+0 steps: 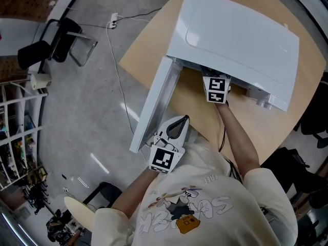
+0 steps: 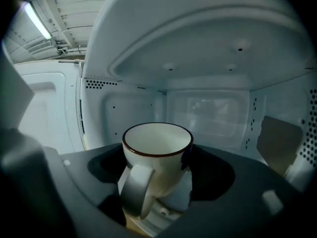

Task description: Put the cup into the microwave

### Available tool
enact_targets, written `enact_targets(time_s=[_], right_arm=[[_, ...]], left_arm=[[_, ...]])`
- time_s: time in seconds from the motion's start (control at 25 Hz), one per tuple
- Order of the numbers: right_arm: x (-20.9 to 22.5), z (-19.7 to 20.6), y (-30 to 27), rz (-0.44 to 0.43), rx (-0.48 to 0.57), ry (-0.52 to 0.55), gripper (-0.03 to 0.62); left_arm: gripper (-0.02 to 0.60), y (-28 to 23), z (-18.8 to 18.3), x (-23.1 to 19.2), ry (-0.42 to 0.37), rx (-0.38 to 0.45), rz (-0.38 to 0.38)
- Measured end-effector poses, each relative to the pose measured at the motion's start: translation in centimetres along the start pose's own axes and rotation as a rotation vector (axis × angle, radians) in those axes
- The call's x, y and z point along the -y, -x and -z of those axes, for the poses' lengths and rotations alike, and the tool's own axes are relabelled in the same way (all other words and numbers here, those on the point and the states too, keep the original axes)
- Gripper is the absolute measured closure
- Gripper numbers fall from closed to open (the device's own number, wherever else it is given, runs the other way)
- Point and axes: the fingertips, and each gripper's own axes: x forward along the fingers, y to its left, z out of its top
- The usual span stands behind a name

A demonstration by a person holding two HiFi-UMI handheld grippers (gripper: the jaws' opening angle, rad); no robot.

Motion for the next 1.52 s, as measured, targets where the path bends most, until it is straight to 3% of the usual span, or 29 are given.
enact_targets(time_s=[0.48, 0.64, 1.24, 1.4, 1.52], right_arm=[[-0.2, -0.9, -1.5, 0.004, 0.024, 0.017, 0.197], [-0.1, -0.8, -0.8, -0.007, 0.031, 0.015, 0.151], [-0.9, -1.5, 6.5, -0.056, 0.049, -0.008, 0.123], [-1.2, -0.4, 10.3, -0.092, 0.014, -0.041, 0.196], [-1.3, -0.7, 13.6, -0.111, 0.016, -0.061, 0.291]], left_arm=[[0.577, 0.3, 0.2, -1.4, 0.016, 0.004, -0.003], [0.577, 0.9, 0.3, -1.4, 0.02, 0.007, -0.015], [0.577, 1.3, -0.3, 1.3, 0.049, 0.059, -0.039], [0.577, 0.4, -0.1, 2.4, 0.076, 0.075, -0.043], [0.577, -0.1, -0.4, 3.3, 0.09, 0.088, -0.036]])
